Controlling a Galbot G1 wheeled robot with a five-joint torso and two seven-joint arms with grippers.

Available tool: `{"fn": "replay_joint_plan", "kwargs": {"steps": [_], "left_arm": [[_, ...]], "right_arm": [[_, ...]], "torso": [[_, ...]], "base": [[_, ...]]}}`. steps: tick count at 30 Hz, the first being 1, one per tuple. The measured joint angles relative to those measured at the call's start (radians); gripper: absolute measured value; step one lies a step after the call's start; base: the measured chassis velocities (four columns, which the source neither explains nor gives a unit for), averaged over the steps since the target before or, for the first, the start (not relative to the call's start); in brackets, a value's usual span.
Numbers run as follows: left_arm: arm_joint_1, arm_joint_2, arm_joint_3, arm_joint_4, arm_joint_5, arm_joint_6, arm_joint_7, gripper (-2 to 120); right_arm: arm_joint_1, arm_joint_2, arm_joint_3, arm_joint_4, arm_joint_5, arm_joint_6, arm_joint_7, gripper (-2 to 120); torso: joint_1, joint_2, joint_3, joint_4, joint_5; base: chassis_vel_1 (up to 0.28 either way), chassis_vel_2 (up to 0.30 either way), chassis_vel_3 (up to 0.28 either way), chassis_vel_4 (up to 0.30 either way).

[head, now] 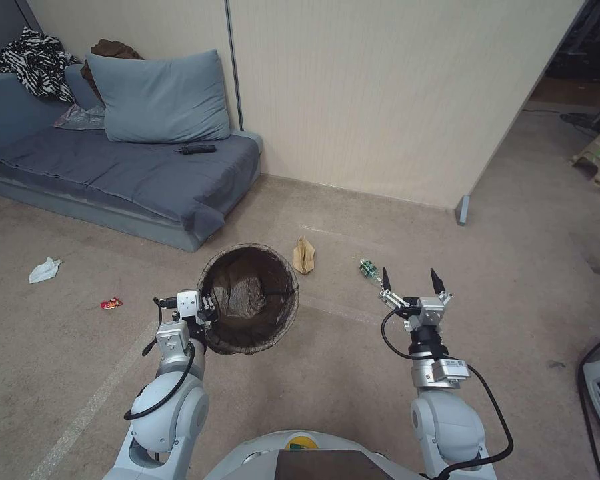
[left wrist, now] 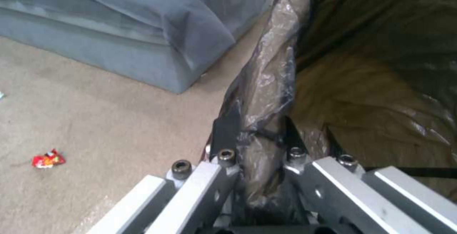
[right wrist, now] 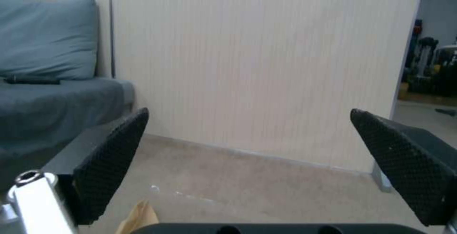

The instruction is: Pick up the trash bin, then pick up the garbage from the floor and place it into the trash bin.

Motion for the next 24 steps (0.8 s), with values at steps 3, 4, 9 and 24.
{"fn": "replay_joint_plan", "kwargs": {"steps": [3, 4, 9, 24], "left_arm": [[0.000, 0.000, 0.000, 0.000, 0.000, 0.000, -0.001, 2], [0.000, 0.000, 0.000, 0.000, 0.000, 0.000, -0.001, 2], [0.000, -0.001, 0.002, 0.001, 0.000, 0.000, -0.001, 2], [-0.003, -0.004, 0.002, 0.004, 0.003, 0.000, -0.002, 2]], "right_arm": [[0.000, 0.000, 0.000, 0.000, 0.000, 0.000, 0.000, 100], [0.000, 0.000, 0.000, -0.001, 0.000, 0.000, 0.000, 100], [0.000, 0.000, 0.000, -0.002, 0.001, 0.000, 0.000, 100], [0.000, 0.000, 0.000, -0.009, 0.003, -0.001, -0.010, 100]], "torso": [[0.000, 0.000, 0.000, 0.0000, 0.0000], [0.000, 0.000, 0.000, 0.0000, 0.0001], [0.000, 0.000, 0.000, -0.0001, 0.0000], [0.000, 0.000, 0.000, 0.0002, 0.0001]], "base": [[-0.099, 0.106, 0.106, -0.102], [-0.160, 0.165, 0.129, -0.162], [-0.163, 0.163, 0.164, -0.168], [-0.149, 0.137, 0.142, -0.146]]}}
